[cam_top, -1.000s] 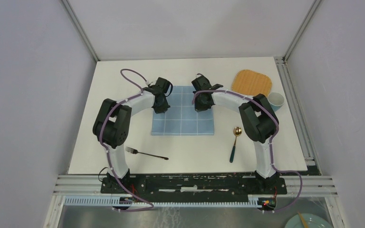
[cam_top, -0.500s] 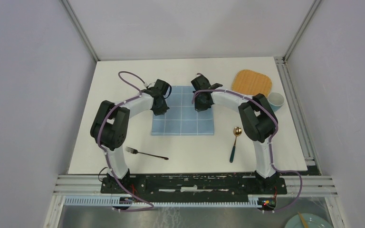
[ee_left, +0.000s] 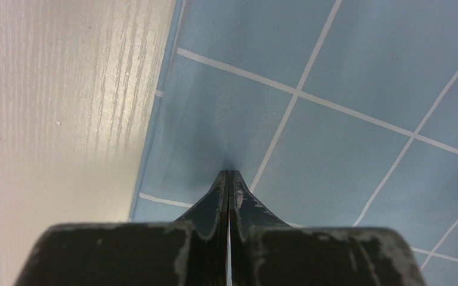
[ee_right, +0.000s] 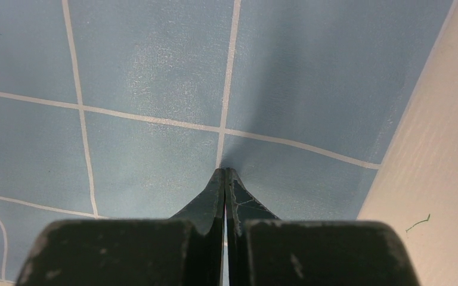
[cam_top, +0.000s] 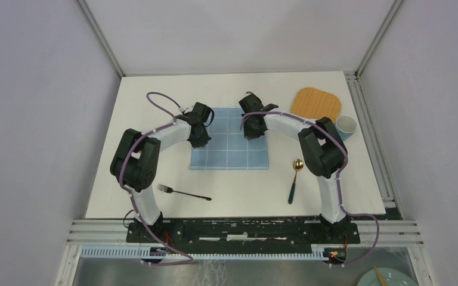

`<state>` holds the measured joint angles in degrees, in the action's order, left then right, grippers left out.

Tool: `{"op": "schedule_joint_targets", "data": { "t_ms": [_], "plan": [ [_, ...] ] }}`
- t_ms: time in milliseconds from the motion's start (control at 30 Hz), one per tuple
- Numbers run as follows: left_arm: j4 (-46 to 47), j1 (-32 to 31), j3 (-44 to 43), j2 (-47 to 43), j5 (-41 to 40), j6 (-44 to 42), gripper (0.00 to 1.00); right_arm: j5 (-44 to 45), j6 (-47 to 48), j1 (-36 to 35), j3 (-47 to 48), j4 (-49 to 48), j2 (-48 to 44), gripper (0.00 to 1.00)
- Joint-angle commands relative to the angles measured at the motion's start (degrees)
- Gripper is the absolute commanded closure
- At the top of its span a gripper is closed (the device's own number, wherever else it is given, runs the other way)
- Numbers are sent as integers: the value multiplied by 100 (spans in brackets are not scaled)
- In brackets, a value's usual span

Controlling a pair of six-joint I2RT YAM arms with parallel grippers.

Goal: Set the dinner table for one person
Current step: Adjust the napkin at the center of the board.

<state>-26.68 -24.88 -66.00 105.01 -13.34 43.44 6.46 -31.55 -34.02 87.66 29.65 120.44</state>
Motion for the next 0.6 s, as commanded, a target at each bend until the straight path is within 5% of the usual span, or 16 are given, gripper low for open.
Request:
{"op": "schedule_joint_targets", "data": {
  "t_ms": [0, 567],
  "plan": [
    [-202, -37, 135, -190, -71, 218, 98, 113, 92, -19, 316, 66, 139, 100],
    [-189, -76, 185, -183, 5, 227, 98, 130, 174, 17, 550, 159, 370, 100]
  ]
}}
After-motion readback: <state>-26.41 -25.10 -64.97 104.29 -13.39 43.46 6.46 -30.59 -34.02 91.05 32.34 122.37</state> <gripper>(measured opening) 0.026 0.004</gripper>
